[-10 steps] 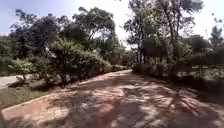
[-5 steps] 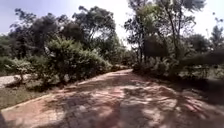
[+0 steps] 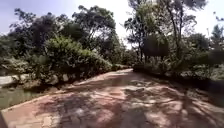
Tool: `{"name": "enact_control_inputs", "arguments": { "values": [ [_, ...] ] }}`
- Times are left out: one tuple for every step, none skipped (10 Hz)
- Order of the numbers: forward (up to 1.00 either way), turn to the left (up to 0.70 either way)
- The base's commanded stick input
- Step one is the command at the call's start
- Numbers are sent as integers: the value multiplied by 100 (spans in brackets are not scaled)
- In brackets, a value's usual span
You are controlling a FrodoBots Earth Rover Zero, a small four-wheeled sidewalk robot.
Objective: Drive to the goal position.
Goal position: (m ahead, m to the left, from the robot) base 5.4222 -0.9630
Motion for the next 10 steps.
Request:
{"name": "enact_control_inputs", "arguments": {
  "values": [
    [30,0],
    [30,0],
    [30,0],
    [30,0],
    [30,0],
    [30,0],
    [30,0],
    [30,0],
    [30,0],
    [30,0]
  ]
}}
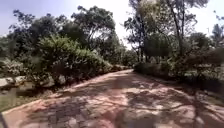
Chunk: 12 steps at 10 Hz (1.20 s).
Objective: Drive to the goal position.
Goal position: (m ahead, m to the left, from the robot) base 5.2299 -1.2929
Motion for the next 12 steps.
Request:
{"name": "enact_control_inputs", "arguments": {
  "values": [
    [30,0],
    [30,0],
    [30,0],
    [30,0],
    [30,0],
    [30,0],
    [30,0],
    [30,0],
    [30,0],
    [30,0],
    [30,0],
    [30,0]
  ]
}}
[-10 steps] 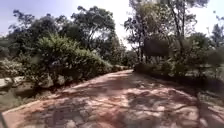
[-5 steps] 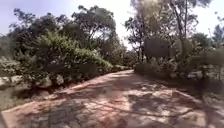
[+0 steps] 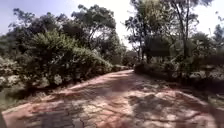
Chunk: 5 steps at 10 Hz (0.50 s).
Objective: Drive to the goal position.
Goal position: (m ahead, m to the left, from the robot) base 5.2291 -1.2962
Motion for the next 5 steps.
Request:
{"name": "enact_control_inputs", "arguments": {
  "values": [
    [30,0],
    [30,0],
    [30,0],
    [30,0],
    [30,0]
  ]
}}
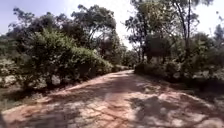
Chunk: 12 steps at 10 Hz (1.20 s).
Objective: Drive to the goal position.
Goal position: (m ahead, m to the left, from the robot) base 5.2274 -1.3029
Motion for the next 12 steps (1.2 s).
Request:
{"name": "enact_control_inputs", "arguments": {
  "values": [
    [30,0],
    [30,0],
    [30,0],
    [30,0],
    [30,0],
    [30,0],
    [30,0],
    [30,0],
    [30,0],
    [30,0],
    [30,0],
    [30,0]
  ]
}}
